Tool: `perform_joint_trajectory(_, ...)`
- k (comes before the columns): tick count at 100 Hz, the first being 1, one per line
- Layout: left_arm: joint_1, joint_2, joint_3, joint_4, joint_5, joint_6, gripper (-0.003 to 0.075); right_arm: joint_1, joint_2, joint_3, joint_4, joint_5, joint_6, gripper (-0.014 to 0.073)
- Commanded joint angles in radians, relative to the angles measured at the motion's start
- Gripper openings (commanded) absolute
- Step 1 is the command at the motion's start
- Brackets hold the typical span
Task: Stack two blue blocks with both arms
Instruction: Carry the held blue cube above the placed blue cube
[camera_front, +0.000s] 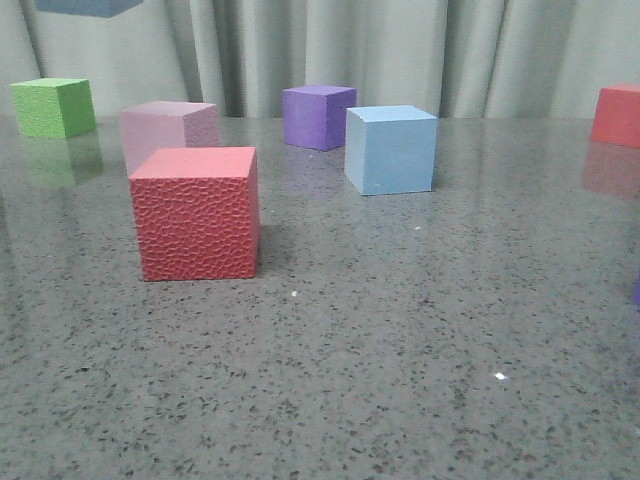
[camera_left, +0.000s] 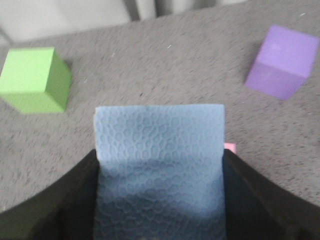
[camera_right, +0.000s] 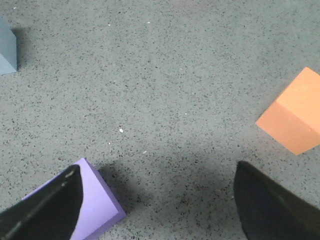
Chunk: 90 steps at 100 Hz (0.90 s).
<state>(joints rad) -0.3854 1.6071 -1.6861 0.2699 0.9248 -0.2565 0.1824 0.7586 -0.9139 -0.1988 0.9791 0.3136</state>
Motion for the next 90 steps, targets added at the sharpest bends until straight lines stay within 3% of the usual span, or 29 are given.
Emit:
perform_joint_trajectory(1, -0.029, -0.031, -0.059, -0.001, -0.057, 0.037, 0.0243, -0.005, -0.005, -0.024, -0.029, -0.063, -0.006, 0.0610)
perform_joint_trajectory(26, -0.077, 0.036, -0.167, -0.218, -0.080, 0.313, 0.0243, -0.005, -0.005, -0.024, -0.028, -0.063, -0.006, 0.0610)
perform_joint_trajectory(56, -0.132, 0.184, -0.333, -0.277, -0.063, 0.467, 0.0243, -0.005, -0.005, -0.024, -0.028, -0.063, -0.006, 0.0610)
perform_joint_trajectory(90, -0.156, 0.311, -0.445, -0.477, 0.006, 0.661, 0.0243, -0.005, -0.005, -0.024, -0.028, -0.065, -0.006, 0.0610)
